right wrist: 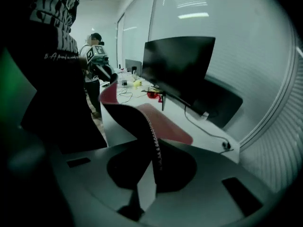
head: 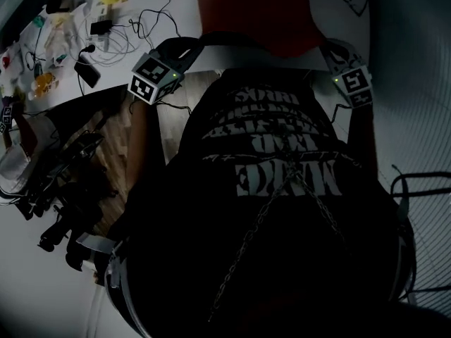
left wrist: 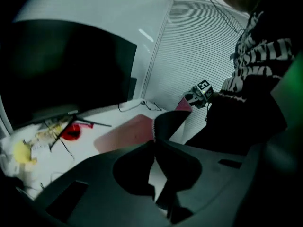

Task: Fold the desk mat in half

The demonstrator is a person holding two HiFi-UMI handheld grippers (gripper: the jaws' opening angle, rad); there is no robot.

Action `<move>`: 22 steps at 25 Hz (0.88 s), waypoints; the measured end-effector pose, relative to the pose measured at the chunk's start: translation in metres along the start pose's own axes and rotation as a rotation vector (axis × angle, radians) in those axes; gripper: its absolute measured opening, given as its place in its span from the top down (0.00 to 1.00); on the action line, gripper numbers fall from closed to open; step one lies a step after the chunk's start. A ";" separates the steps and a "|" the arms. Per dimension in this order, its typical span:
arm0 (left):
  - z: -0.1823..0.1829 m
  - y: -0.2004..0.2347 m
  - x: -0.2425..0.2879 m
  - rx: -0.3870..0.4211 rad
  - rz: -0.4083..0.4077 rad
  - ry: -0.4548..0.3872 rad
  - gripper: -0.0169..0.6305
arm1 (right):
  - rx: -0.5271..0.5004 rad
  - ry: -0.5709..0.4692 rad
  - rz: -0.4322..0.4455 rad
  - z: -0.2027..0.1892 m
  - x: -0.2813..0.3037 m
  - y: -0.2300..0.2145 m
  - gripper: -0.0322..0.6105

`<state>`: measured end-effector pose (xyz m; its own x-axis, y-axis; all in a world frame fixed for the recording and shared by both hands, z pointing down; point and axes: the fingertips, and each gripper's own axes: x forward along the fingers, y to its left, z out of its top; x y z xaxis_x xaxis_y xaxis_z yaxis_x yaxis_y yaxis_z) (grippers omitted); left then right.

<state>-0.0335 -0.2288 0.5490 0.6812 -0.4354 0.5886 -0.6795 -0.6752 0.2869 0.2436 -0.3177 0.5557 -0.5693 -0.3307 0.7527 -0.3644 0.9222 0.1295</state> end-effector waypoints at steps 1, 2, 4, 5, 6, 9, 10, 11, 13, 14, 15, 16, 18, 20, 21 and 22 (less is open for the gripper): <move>-0.017 -0.006 0.009 -0.028 -0.030 0.030 0.94 | 0.032 0.014 0.028 -0.012 0.007 0.011 0.92; -0.034 -0.013 0.018 -0.045 -0.059 0.063 0.94 | 0.059 0.030 0.054 -0.024 0.013 0.021 0.92; -0.068 -0.026 0.036 -0.068 -0.105 0.142 0.94 | 0.100 0.073 0.106 -0.049 0.027 0.039 0.92; -0.085 -0.031 0.043 -0.089 -0.121 0.181 0.94 | 0.117 0.096 0.130 -0.061 0.034 0.047 0.92; -0.099 -0.033 0.049 -0.116 -0.130 0.215 0.94 | 0.135 0.118 0.152 -0.073 0.040 0.054 0.93; -0.123 -0.029 0.057 -0.225 -0.112 0.270 0.94 | 0.192 0.166 0.185 -0.096 0.050 0.063 0.92; -0.125 -0.027 0.058 -0.259 -0.103 0.277 0.94 | 0.197 0.175 0.191 -0.099 0.051 0.063 0.92; -0.124 -0.026 0.059 -0.278 -0.091 0.280 0.94 | 0.192 0.179 0.194 -0.100 0.052 0.062 0.92; -0.116 -0.018 0.063 -0.269 -0.060 0.283 0.94 | 0.162 0.179 0.197 -0.097 0.054 0.057 0.93; -0.111 -0.013 0.065 -0.256 -0.044 0.285 0.94 | 0.147 0.176 0.198 -0.094 0.057 0.054 0.92; -0.105 -0.008 0.066 -0.247 -0.028 0.282 0.94 | 0.136 0.172 0.200 -0.092 0.059 0.050 0.92; -0.099 -0.001 0.068 -0.241 -0.014 0.275 0.94 | 0.130 0.166 0.200 -0.089 0.063 0.045 0.92; -0.083 0.014 0.072 -0.236 0.005 0.252 0.94 | 0.135 0.157 0.199 -0.085 0.072 0.030 0.92; -0.068 0.034 0.076 -0.227 0.026 0.234 0.94 | 0.163 0.149 0.196 -0.081 0.082 0.013 0.92; -0.061 0.046 0.077 -0.217 0.046 0.232 0.94 | 0.180 0.146 0.190 -0.078 0.087 0.003 0.92; -0.056 0.059 0.078 -0.204 0.073 0.235 0.94 | 0.194 0.142 0.181 -0.074 0.092 -0.007 0.93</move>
<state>-0.0356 -0.2697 0.6544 0.5634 -0.3126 0.7647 -0.7809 -0.5038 0.3694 0.2483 -0.3394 0.6716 -0.5341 -0.1206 0.8368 -0.4083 0.9035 -0.1304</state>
